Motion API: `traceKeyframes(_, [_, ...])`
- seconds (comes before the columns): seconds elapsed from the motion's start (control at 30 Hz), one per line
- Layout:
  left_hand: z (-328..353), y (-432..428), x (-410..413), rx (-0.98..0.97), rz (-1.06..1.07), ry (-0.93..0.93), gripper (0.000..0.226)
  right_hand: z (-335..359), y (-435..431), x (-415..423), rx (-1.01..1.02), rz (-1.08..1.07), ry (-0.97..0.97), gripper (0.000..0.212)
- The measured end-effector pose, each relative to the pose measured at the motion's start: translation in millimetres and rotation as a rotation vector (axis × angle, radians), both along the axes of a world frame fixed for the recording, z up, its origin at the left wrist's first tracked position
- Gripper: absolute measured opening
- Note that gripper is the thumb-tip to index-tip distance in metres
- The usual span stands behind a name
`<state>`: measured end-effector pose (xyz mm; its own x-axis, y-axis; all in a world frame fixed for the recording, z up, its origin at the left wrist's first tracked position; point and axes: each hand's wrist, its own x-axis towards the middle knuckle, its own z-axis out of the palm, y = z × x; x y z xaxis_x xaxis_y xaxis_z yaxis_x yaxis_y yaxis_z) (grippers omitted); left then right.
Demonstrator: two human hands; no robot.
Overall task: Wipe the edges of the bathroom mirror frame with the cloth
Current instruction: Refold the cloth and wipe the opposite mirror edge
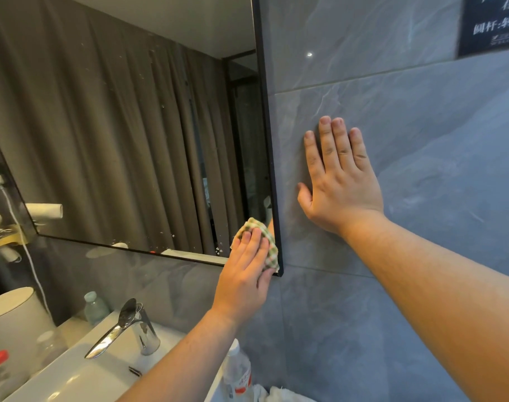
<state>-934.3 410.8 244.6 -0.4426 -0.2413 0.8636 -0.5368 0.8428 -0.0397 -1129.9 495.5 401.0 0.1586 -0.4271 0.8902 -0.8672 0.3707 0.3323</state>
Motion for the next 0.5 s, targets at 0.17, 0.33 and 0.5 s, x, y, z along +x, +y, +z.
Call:
traceKeyframes(0.17, [2.8, -4.7, 3.0, -0.01, -0.03, -0.049, 0.056, -1.0, 0.0, -0.2, 0.001, -0.009, 0.002, 0.081])
traceKeyframes(0.33, [56.4, -3.0, -2.0, 0.084, 0.003, 0.059, 0.061, -0.7, 0.2, 0.6, 0.007, -0.003, -0.008, 0.081])
traceKeyframes(0.5, [61.2, 3.2, -4.3, 0.148, -0.017, 0.08, 0.057, -1.3, 1.0, 1.2, 0.005, -0.002, -0.013, 0.082])
